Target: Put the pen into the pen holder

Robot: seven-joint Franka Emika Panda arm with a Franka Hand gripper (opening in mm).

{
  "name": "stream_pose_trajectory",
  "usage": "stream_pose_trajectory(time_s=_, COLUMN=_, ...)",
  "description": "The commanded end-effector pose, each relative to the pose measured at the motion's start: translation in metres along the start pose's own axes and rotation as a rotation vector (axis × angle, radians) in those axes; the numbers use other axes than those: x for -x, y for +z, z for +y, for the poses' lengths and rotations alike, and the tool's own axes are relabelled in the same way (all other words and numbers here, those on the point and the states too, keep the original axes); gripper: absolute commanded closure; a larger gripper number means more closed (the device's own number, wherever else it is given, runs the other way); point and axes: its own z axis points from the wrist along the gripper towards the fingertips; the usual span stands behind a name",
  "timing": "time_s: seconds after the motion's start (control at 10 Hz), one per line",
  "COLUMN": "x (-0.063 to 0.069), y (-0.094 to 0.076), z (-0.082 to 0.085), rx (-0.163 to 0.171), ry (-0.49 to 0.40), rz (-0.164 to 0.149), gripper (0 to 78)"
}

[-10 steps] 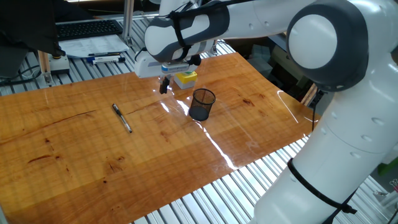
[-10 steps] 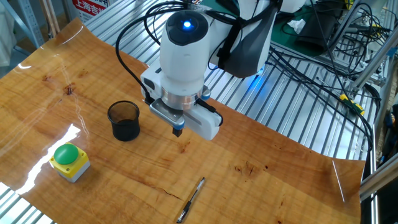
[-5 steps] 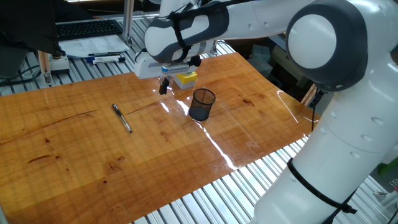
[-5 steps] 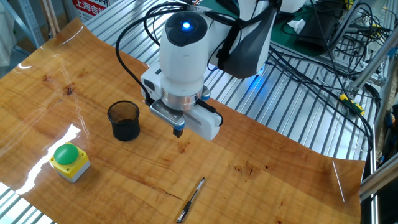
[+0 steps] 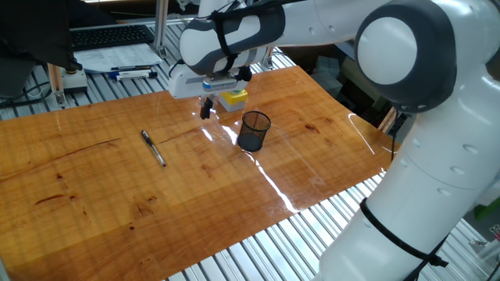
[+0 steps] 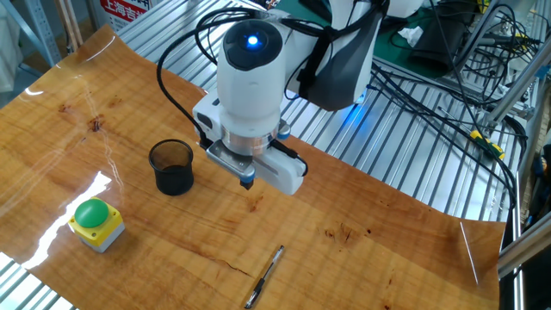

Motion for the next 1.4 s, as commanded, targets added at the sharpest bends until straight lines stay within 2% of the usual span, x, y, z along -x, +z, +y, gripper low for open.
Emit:
stream_pose_trajectory(time_s=0.1, x=0.001, y=-0.001, z=0.0, rx=-0.001, ry=-0.026, rz=-0.009, gripper=77.6)
stream_pose_trajectory(time_s=0.3, x=0.008, y=0.019, z=0.009, rx=0.007, ry=-0.03, rz=-0.025, gripper=77.6)
stream_pose_trajectory(time_s=0.8, x=0.021, y=0.043, z=0.017, rx=0.021, ry=-0.014, rz=-0.043, gripper=77.6)
stream_pose_trajectory(time_s=1.0, x=0.027, y=0.047, z=0.022, rx=0.046, ry=-0.006, rz=-0.045, gripper=77.6)
stream_pose_trajectory(time_s=1.1, x=0.027, y=0.047, z=0.024, rx=0.048, ry=-0.004, rz=-0.044, gripper=77.6)
stream_pose_trajectory(time_s=1.2, x=0.029, y=0.045, z=0.041, rx=0.036, ry=0.015, rz=-0.044, gripper=77.6)
stream_pose_trajectory(time_s=1.4, x=0.026, y=0.048, z=0.05, rx=0.018, ry=0.005, rz=-0.046, gripper=77.6)
